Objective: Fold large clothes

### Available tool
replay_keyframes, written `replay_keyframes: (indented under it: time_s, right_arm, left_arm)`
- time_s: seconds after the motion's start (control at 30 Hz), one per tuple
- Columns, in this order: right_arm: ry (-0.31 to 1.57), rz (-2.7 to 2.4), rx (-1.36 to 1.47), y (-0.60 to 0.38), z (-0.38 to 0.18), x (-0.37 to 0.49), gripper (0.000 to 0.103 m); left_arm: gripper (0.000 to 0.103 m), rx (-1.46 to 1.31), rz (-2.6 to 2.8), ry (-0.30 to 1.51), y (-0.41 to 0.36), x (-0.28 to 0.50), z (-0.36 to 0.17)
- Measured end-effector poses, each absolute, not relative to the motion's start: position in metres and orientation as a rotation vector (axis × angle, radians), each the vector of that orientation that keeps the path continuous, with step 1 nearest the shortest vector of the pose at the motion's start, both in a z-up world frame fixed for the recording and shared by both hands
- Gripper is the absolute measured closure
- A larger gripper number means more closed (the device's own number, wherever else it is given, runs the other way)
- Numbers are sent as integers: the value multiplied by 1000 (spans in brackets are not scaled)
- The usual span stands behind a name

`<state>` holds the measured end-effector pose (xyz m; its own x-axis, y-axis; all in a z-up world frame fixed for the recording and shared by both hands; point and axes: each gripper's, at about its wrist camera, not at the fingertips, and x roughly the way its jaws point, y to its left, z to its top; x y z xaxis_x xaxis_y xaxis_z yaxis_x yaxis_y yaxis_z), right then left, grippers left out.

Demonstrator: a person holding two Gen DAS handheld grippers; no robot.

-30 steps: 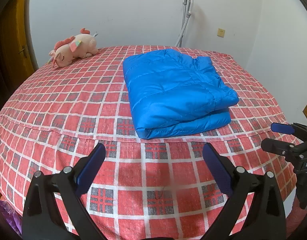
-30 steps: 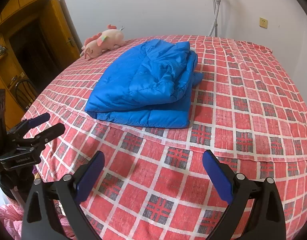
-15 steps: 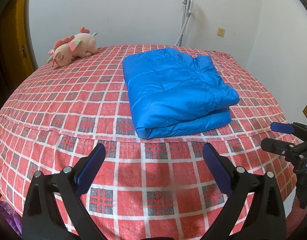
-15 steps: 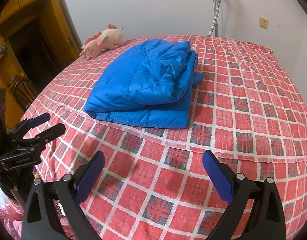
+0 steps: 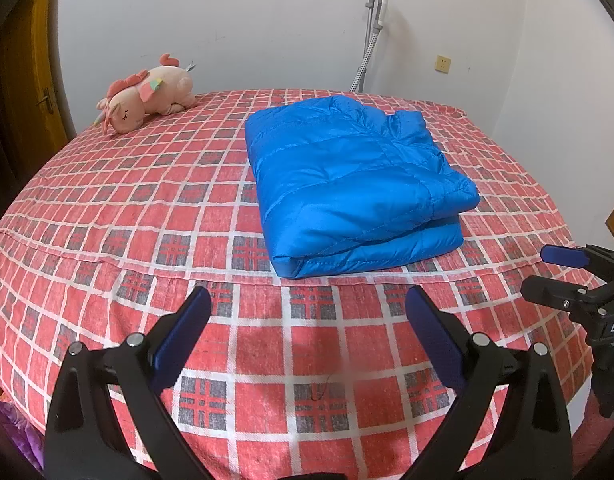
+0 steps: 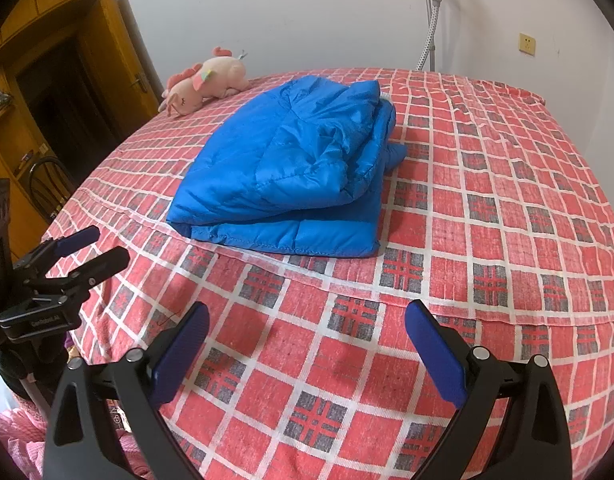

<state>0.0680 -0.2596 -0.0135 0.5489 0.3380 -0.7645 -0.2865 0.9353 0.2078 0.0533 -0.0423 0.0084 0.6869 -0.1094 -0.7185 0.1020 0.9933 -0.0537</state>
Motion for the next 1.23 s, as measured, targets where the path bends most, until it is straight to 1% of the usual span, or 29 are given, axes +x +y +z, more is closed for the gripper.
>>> replay_keyframes:
  time_s: [1.23]
  right_arm:
    - [928, 367, 60, -263, -16, 74, 5]
  left_arm:
    - [6, -15, -127, 820, -37, 56, 7]
